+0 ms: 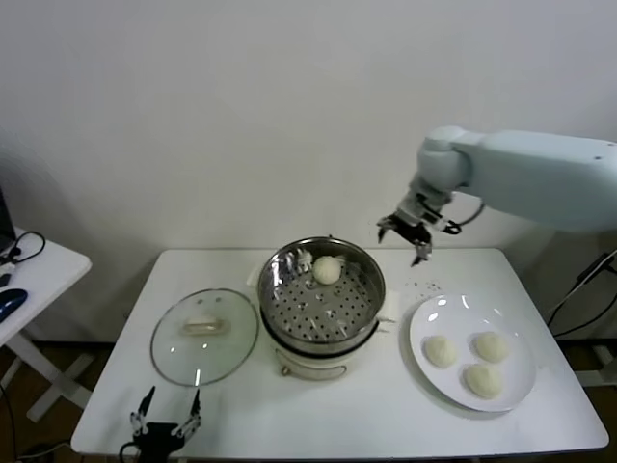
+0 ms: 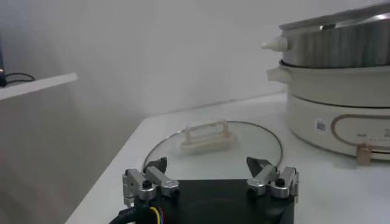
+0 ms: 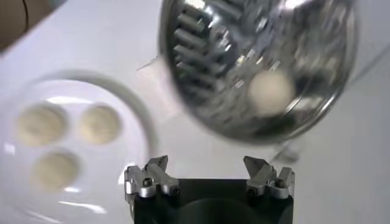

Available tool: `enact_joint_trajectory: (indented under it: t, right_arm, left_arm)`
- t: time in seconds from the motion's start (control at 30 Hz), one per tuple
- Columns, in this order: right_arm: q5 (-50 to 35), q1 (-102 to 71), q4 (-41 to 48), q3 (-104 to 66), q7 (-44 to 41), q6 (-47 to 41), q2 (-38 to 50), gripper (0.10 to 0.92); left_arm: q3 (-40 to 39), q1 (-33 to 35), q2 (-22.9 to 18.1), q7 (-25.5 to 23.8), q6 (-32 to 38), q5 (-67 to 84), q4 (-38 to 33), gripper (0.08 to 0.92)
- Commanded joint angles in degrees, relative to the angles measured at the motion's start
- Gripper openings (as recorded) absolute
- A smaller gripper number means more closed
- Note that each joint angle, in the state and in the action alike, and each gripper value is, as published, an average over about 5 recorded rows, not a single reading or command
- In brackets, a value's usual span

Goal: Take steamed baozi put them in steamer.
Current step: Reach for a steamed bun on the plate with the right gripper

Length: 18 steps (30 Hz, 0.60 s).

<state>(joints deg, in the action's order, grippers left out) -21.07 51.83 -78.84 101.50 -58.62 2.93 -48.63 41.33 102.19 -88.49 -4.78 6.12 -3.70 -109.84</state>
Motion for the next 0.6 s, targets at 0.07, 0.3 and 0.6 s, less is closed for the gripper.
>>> enact_joint_trajectory:
  t: [0.07,0.3,0.6]
  right_arm:
    - [-10.5,-5.7,-6.9,5.3,7.1,-16.5,14.1,0.823]
    - [-8.8,-19.2,-6.2,-4.8,11.8,-21.2,15.8,0.823]
    - [-3.6,-28.1,-3.3,-12.0,13.1,-22.5,14.7,0.823]
  left_arm:
    - [0.3,-0.1,0.1,0.1,0.0,-0.3,0.2,0.823]
    - [0.7,0.0,0.0,0.3,0.1,-0.7,0.6,0.823]
    - [0.8,0.6,-0.5,0.4,0.3,-1.6,0.9,0.823]
